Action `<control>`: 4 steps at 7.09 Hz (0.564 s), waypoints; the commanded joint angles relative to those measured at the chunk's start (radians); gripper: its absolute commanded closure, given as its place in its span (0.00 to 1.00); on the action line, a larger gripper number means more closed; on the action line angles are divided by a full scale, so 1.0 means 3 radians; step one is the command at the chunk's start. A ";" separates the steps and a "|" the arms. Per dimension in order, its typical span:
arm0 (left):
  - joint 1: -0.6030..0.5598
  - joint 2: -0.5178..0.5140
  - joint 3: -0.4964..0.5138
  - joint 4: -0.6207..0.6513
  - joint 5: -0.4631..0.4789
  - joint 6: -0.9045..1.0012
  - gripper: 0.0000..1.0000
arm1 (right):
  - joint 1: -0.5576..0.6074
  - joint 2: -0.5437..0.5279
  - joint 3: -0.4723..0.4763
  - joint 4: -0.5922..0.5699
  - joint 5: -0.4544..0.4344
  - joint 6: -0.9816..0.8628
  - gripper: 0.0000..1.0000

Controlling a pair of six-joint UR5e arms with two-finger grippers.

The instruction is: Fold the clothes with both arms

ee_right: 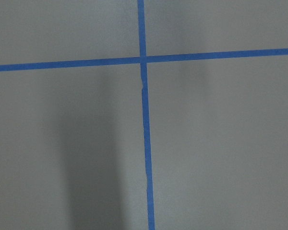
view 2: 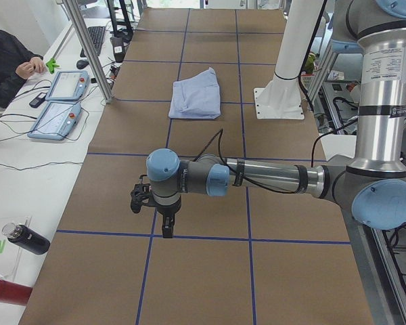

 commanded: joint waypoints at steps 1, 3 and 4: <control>0.0000 0.0000 -0.0001 0.0002 0.0000 0.0000 0.00 | -0.0006 0.0013 -0.0016 0.0026 -0.0019 0.0005 0.00; 0.0000 0.0000 -0.0001 0.0002 0.0000 0.0000 0.00 | -0.0027 0.0054 -0.0026 0.0143 -0.0025 -0.0046 0.00; 0.0000 0.0000 -0.0001 0.0002 0.0000 0.0000 0.00 | -0.0027 0.0054 -0.0082 0.0347 -0.0020 -0.0052 0.00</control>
